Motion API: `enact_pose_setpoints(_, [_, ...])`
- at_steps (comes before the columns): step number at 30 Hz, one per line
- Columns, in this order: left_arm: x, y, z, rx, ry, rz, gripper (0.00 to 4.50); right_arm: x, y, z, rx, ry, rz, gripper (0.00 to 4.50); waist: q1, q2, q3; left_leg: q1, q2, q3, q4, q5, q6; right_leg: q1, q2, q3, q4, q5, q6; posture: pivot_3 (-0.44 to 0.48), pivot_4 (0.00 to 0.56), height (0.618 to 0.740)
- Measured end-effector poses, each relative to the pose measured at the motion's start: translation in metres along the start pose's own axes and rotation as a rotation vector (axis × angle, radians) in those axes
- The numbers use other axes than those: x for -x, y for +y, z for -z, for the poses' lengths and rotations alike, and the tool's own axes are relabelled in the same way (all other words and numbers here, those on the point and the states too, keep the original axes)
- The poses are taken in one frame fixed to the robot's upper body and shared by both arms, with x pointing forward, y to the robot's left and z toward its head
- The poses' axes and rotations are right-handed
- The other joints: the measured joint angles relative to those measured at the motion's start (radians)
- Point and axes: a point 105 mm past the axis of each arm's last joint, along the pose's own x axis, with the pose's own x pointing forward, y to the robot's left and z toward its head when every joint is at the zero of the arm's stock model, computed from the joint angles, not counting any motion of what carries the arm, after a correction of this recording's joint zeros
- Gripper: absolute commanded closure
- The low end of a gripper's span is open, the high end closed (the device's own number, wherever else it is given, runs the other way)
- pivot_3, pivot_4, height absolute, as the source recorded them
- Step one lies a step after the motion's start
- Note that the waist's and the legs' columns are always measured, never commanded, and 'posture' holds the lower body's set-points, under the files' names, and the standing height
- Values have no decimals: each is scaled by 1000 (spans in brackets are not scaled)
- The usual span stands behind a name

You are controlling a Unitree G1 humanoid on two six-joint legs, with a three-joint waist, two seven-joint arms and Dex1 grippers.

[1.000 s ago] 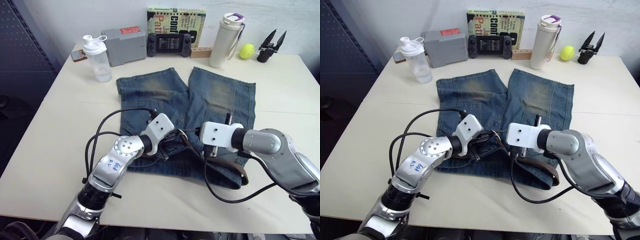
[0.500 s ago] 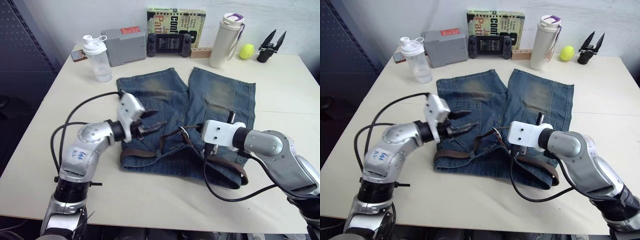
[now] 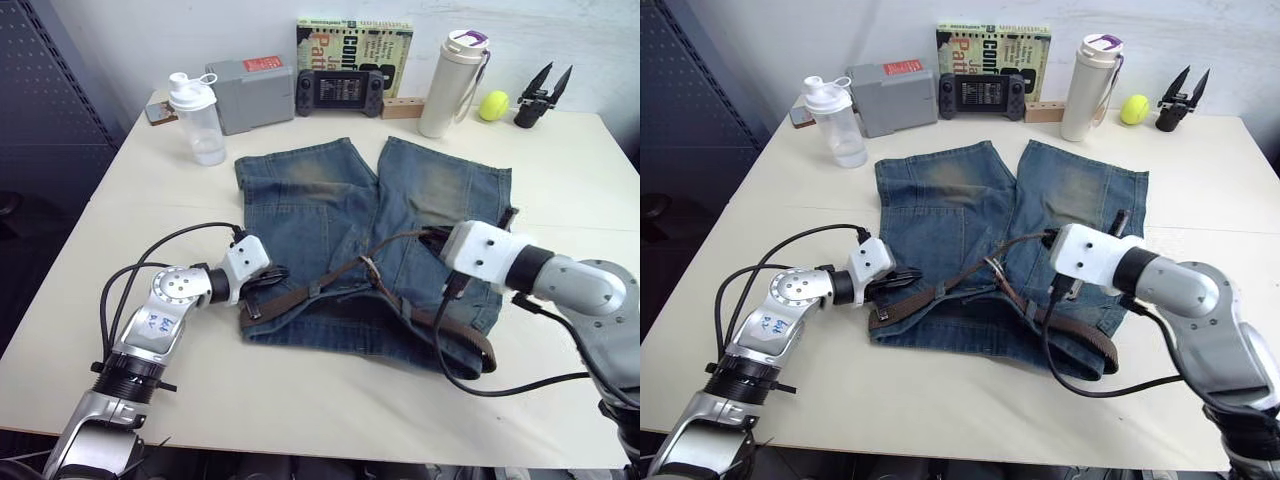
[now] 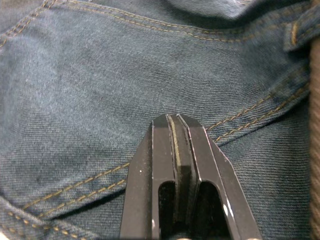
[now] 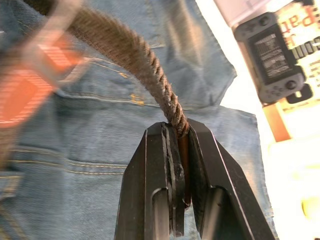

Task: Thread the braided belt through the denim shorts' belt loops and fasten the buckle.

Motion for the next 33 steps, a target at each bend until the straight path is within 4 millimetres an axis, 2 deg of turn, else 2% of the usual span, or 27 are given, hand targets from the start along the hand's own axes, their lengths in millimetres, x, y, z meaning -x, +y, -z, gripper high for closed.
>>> enact_pose_setpoints(2, [-2, -1, -1, -8, -11, 1, 4473, 7, -15, -3, 20, -21, 45, 4500, 0, 0, 0, 0, 0, 0, 0, 0, 0, 1, 0, -1, 0, 0, 0, 0, 150, 731])
enact_pose_setpoints(5, [-4, 0, -4, 39, -47, -12, 4473, 6, -16, -12, 7, -71, 42, 4500, 1, 0, 0, 0, 0, 0, 0, 0, 0, 1, 0, -1, 0, 0, 0, 0, 150, 731])
enact_pose_setpoints(10, [-3, -1, -11, 208, -132, 17, 4473, -4, 3, -24, 37, -120, -21, 4500, -3, 0, 0, -1, 0, -2, 0, 0, 0, 0, 0, -1, 0, 0, 0, 0, 150, 731])
enact_pose_setpoints(11, [-2, 0, -12, 212, -137, 20, 4164, -5, 4, -24, 38, -120, -27, 4500, -4, 0, 0, -1, 0, -2, 0, 0, 0, 0, 0, -1, 0, 0, 0, 0, 150, 731])
enact_pose_setpoints(12, [-2, 0, -12, 214, -140, 21, 4164, -6, 5, -24, 39, -120, -31, 4500, -4, 0, 0, -1, 0, -2, 0, 0, 0, 0, 0, -1, 0, 0, 0, 0, 150, 731])
enact_pose_setpoints(15, [10, 3, -21, 216, -166, 50, 3231, -14, 11, -31, 96, -140, -48, 4500, -6, 0, 0, -1, 1, -3, 0, 0, 0, -1, 0, -1, 0, 0, 0, 0, 150, 731])
enact_pose_setpoints(17, [17, 4, -39, 182, -204, 76, 2379, -19, 12, -33, 126, -144, -42, 4500, -6, -1, 0, -1, 1, -3, 0, 0, 0, -1, 0, -1, 0, 0, 0, 0, 150, 731])
enact_pose_setpoints(22, [30, 3, -97, 130, -362, 125, 2379, -28, 16, -32, 183, -135, -51, 4500, -2, -1, 1, -2, 0, -4, 1, 0, 0, -1, 0, 0, 0, 0, 0, 0, 150, 731])
enact_pose_setpoints(26, [20, -13, -130, 89, -416, 164, 2379, -32, 17, -34, 219, -135, -52, 4500, -5, -1, 1, -2, 1, -4, 1, 0, 0, -1, 0, 0, 0, 0, 0, 0, 150, 731])
enact_pose_setpoints(29, [5, -27, -137, 38, -388, 180, 2379, -34, 17, -36, 249, -142, -57, 4500, -5, -1, 1, -2, 0, -4, 1, 0, 0, -1, 0, 0, 0, 0, 0, 0, 150, 731])
enact_pose_setpoints(33, [-10, -31, -130, -12, -322, 140, 2379, -37, 21, -39, 269, -155, -69, 4500, -6, -1, 1, -2, 1, -3, 0, 0, 0, -1, 1, 0, -1, 0, 0, 0, 150, 731])
